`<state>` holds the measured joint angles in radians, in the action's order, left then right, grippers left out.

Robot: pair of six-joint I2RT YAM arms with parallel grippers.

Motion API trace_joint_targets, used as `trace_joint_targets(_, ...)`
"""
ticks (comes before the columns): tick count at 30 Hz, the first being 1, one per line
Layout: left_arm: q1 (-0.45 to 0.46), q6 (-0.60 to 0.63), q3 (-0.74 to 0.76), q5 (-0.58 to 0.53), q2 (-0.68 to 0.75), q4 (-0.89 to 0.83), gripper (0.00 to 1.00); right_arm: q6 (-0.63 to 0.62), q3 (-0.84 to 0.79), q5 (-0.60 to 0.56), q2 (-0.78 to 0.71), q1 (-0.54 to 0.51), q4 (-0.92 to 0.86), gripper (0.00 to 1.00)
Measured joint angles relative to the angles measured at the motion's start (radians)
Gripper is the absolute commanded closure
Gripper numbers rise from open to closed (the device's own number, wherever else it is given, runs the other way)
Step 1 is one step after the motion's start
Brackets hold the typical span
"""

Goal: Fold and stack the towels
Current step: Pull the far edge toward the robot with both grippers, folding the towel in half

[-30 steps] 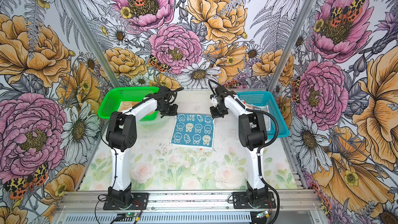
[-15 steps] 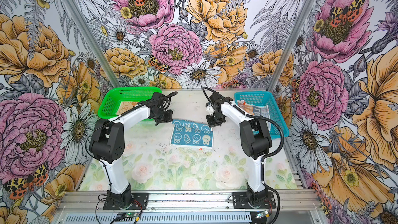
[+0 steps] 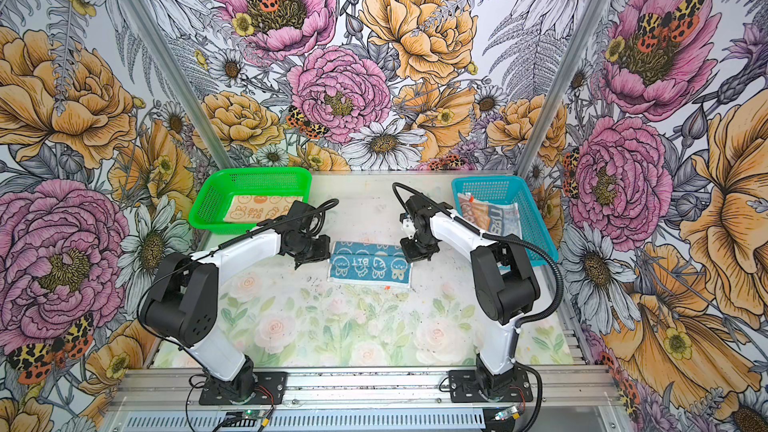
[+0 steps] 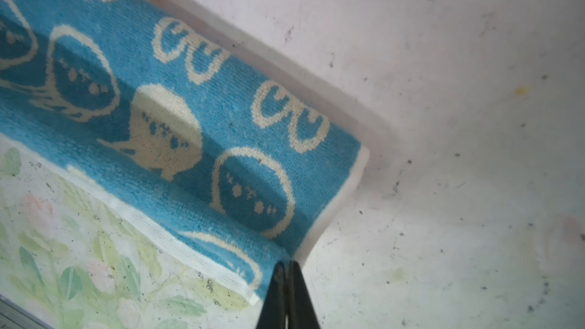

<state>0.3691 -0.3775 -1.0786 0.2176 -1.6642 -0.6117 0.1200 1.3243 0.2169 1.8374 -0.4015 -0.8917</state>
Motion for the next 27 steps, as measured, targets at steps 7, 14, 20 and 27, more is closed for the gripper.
trace_joint_targets(7, 0.007, -0.02, 0.051, 0.0, 0.015, 0.019, 1.0, 0.037, -0.077, 0.0, -0.031, -0.022, 0.04, 1.0)
trace_joint_targets(14, 0.018, -0.04, 0.069, 0.0, 0.072, 0.019, 1.0, 0.058, -0.118, -0.004, -0.076, -0.027, 0.059, 1.0)
trace_joint_targets(20, 0.023, -0.045, 0.087, 0.0, 0.113, 0.033, 1.0, 0.071, -0.144, -0.003, -0.111, -0.031, 0.072, 1.0)
trace_joint_targets(27, 0.048, -0.064, 0.139, -0.011, 0.113, 0.038, 1.0, 0.094, -0.201, -0.003, -0.111, -0.055, 0.089, 1.0)
